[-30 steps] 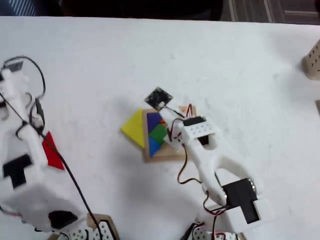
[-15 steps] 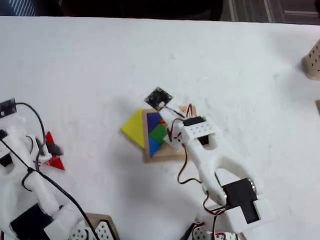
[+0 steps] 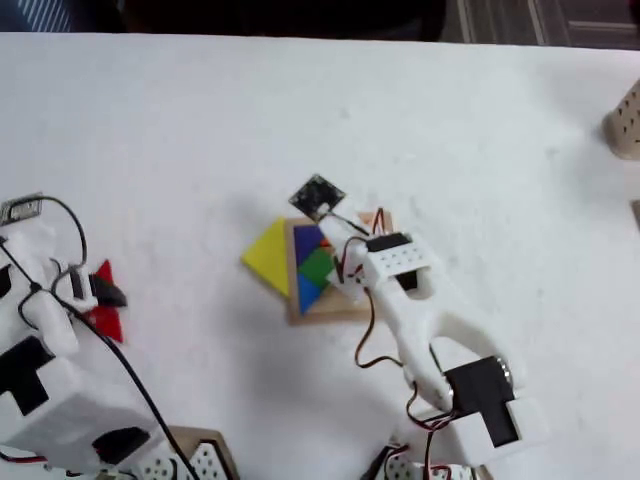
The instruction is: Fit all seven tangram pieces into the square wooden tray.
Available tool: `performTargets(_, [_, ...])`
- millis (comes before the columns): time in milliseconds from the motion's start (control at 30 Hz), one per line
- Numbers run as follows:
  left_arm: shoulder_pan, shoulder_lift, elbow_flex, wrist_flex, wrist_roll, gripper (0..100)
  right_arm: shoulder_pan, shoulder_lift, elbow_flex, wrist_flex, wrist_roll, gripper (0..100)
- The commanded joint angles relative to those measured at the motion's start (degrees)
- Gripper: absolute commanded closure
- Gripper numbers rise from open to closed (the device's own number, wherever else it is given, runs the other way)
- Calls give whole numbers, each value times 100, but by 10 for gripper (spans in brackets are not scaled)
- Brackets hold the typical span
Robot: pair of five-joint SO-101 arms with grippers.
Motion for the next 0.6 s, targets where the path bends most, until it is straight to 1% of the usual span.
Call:
performTargets(0, [31, 22, -580, 123, -18, 691, -127, 4, -141, 84, 79, 981])
performTargets(100, [215, 22, -738, 387, -35, 691, -127, 4, -141, 84, 79, 981])
performTargets(233, [497, 31, -756, 378, -88, 691, -127, 4, -141, 84, 79, 981])
performTargets(333, [602, 66, -668, 378, -484, 691, -127, 4, -141, 84, 79, 981])
performTargets(367, [602, 66, -545, 308, -615, 691, -127, 4, -141, 84, 79, 981])
performTargets(433, [593, 31, -237, -97, -712, 692, -127, 4, -141, 84, 79, 981])
performTargets(567, [611, 40, 343, -941, -668, 693, -127, 4, -141, 84, 79, 981])
